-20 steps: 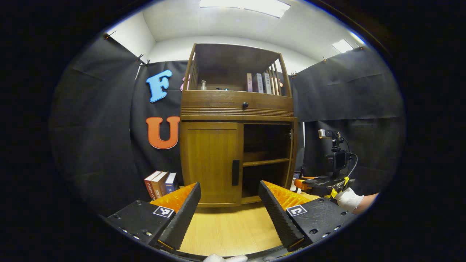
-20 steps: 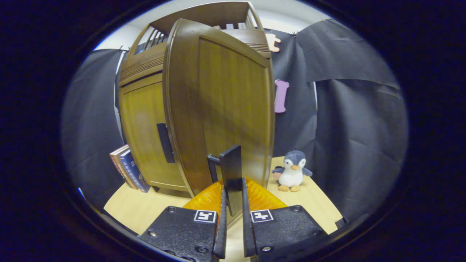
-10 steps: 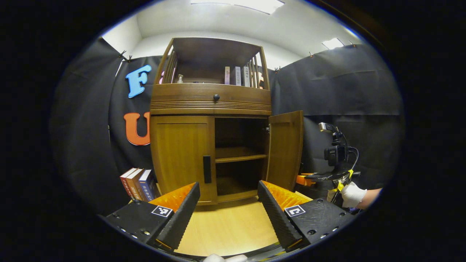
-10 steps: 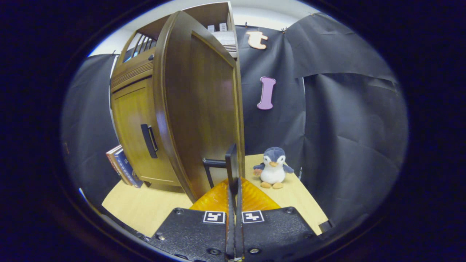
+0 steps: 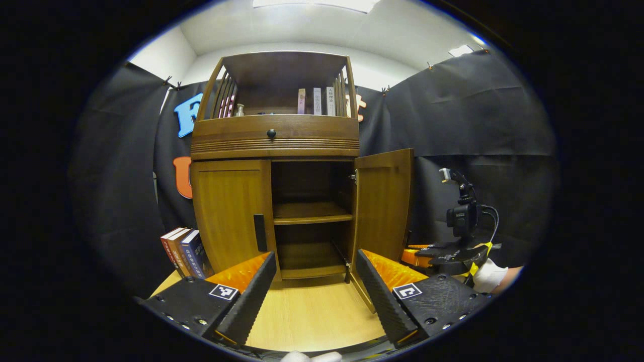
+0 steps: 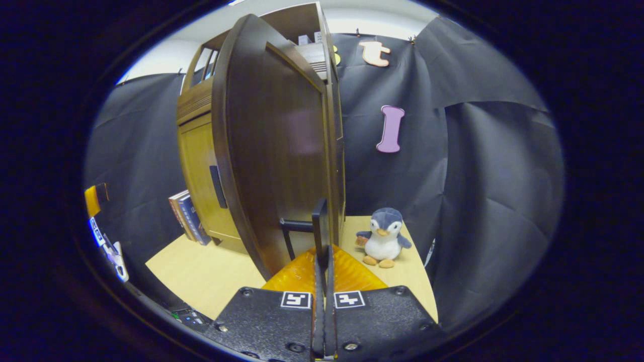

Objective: Open the right door of the double-door shoe cabinet with the right hand, and open the left door with the left hand.

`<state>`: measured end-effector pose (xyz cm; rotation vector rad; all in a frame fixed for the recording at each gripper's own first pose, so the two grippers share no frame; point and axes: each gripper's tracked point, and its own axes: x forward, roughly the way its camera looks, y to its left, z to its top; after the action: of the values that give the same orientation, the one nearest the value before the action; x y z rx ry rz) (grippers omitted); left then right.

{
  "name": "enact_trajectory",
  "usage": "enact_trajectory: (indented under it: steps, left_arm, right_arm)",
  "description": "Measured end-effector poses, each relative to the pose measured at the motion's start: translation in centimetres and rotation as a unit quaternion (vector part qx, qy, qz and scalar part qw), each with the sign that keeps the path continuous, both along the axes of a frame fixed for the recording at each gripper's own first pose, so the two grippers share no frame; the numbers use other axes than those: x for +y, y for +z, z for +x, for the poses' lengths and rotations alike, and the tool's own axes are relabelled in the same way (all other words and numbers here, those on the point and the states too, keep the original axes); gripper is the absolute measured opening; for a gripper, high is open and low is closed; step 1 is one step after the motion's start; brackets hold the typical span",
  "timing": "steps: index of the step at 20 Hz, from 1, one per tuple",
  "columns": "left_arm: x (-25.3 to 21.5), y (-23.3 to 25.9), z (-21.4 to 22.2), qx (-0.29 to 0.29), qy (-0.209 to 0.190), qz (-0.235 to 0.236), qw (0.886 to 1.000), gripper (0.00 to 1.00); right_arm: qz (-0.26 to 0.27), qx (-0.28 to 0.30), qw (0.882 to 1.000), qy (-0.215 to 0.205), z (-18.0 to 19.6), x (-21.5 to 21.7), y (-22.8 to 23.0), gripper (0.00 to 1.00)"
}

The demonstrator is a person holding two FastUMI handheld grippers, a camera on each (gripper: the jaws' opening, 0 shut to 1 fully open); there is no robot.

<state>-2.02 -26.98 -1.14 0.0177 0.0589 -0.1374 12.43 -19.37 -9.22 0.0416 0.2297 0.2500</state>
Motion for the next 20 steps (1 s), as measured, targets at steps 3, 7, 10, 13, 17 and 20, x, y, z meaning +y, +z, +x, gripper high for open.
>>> enact_trajectory:
  steps: [3, 7, 10, 13, 17, 20]
  left_arm:
    - [-2.1, -0.1, -0.7, 0.003, 0.019, 0.004, 1.0, 0.95]
    - [-3.7, -0.2, -1.7, 0.007, 0.035, 0.01, 0.999, 0.95]
    - [-4.0, 0.3, -2.0, 0.001, 0.043, 0.015, 0.999, 0.96]
    - [-4.5, 0.7, -2.6, -0.002, 0.046, 0.016, 0.999, 0.96]
    - [-4.5, 1.3, -3.6, -0.005, 0.055, 0.017, 0.998, 0.95]
    - [-4.2, 1.2, -4.5, -0.003, 0.058, 0.021, 0.998, 0.96]
  right_arm:
    - [0.005, -0.002, 1.0, 0.015, 0.8, -2.3, 0.2, 0.04]
    - [0.011, -0.003, 0.999, 0.043, 1.1, -3.1, 0.2, 0.04]
    - [0.016, -0.003, 0.998, 0.057, 1.4, -3.5, -0.2, 0.04]
    - [0.023, 0.0, 0.997, 0.069, 1.4, -3.8, 0.0, 0.04]
    - [0.018, -0.007, 0.997, 0.081, 1.2, -3.9, 0.1, 0.04]
    - [0.02, -0.011, 0.996, 0.085, 0.8, -3.8, -0.4, 0.06]
